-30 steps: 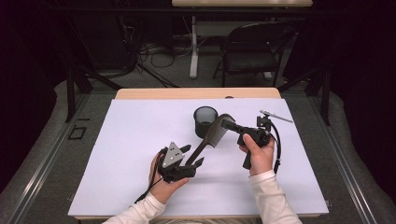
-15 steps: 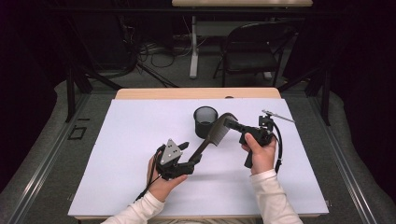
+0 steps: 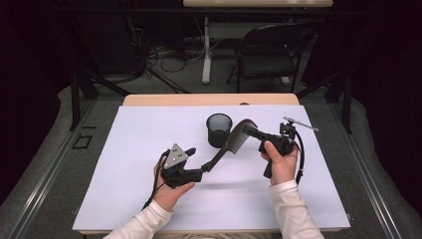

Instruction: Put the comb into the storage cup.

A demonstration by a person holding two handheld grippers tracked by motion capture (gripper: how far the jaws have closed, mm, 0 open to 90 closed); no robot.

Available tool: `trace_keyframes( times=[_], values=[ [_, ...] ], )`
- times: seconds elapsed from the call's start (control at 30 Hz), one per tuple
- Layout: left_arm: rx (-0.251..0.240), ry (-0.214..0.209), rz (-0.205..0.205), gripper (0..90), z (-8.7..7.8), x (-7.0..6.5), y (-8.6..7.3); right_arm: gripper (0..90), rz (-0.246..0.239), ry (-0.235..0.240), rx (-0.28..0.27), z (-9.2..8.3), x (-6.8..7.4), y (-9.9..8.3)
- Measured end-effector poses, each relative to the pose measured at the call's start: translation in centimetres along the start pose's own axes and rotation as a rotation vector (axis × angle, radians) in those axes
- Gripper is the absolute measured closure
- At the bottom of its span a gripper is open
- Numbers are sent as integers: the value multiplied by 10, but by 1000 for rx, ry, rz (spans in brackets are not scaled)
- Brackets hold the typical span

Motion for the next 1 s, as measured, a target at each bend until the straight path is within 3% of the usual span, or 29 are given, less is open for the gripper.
trace_keyframes(
  times=[0.27, 0.5, 0.63, 1.0],
  values=[
    [21, 44, -21, 253, -4, 9, 1, 876, -5, -12, -4, -3, -2, 1],
    [-6, 60, -74, 184, -10, 22, 4, 877, -1, -25, -6, -6, -3, 2],
    [-10, 78, -72, 159, -15, 29, 5, 877, -5, -19, -25, -7, -3, 2],
    [-11, 60, -119, 161, -26, 58, 0, 876, -22, -39, -34, -11, -3, 3]
  ],
)
Point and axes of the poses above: each handheld gripper's, and its own axes: z roughly forward along the jaws, y roughly out of its top, x roughly to its left, the point moved 2 cm from there along z, roughly forward along the jaws, and after that the axes turned 8 degrees about x, right-handed, at the moved point
